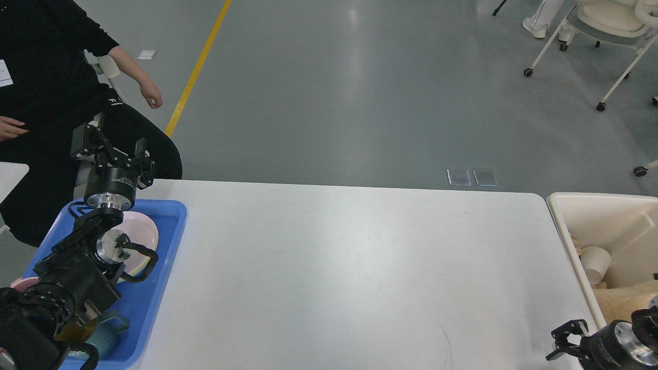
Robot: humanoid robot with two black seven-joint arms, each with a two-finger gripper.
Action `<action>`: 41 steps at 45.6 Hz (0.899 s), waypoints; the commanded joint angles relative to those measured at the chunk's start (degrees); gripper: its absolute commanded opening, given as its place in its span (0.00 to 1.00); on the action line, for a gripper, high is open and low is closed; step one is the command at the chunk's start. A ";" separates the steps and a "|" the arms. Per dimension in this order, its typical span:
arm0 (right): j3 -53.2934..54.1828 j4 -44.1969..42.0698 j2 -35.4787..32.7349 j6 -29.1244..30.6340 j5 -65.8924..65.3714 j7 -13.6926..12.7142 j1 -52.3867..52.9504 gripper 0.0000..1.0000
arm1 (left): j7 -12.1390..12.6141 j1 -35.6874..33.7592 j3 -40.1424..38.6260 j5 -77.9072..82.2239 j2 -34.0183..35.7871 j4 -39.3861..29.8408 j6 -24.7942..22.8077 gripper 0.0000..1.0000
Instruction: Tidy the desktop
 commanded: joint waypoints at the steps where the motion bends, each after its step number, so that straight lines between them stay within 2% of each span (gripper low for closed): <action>1: 0.32 -0.11 0.00 -1.16 -0.86 0.51 -0.77 0.45 | 0.00 -0.05 0.00 0.04 0.00 0.00 0.00 0.96; 2: 0.32 -0.11 0.00 -1.52 -1.03 0.60 -0.86 0.33 | 0.00 -0.05 0.00 0.04 0.00 0.00 0.00 0.96; 4: 0.32 -0.20 0.09 -2.22 -2.26 0.78 -1.21 0.19 | 0.00 0.04 0.00 -0.05 0.00 0.00 0.00 0.96; 6: 0.50 -0.37 0.09 -2.75 -4.36 0.87 -1.21 0.16 | 0.00 -0.05 0.00 0.04 0.00 0.00 0.00 0.96; 12: 1.55 -0.64 0.35 -2.93 -9.21 2.53 -0.68 0.14 | 0.00 0.04 0.00 -0.05 0.00 0.00 0.00 0.96; 17: 2.08 -1.16 0.26 -2.93 -11.67 3.68 -0.07 0.01 | 0.00 -0.05 0.00 0.04 0.00 0.00 0.00 0.96; 24: 3.49 -2.05 0.26 -2.75 -12.81 4.56 0.99 0.00 | 0.00 -0.05 0.00 -0.05 0.00 0.00 0.00 0.96; 41: 9.55 -2.40 -1.93 -2.49 -12.81 4.47 10.82 0.00 | 0.00 -0.05 0.00 0.04 0.00 0.00 0.00 0.96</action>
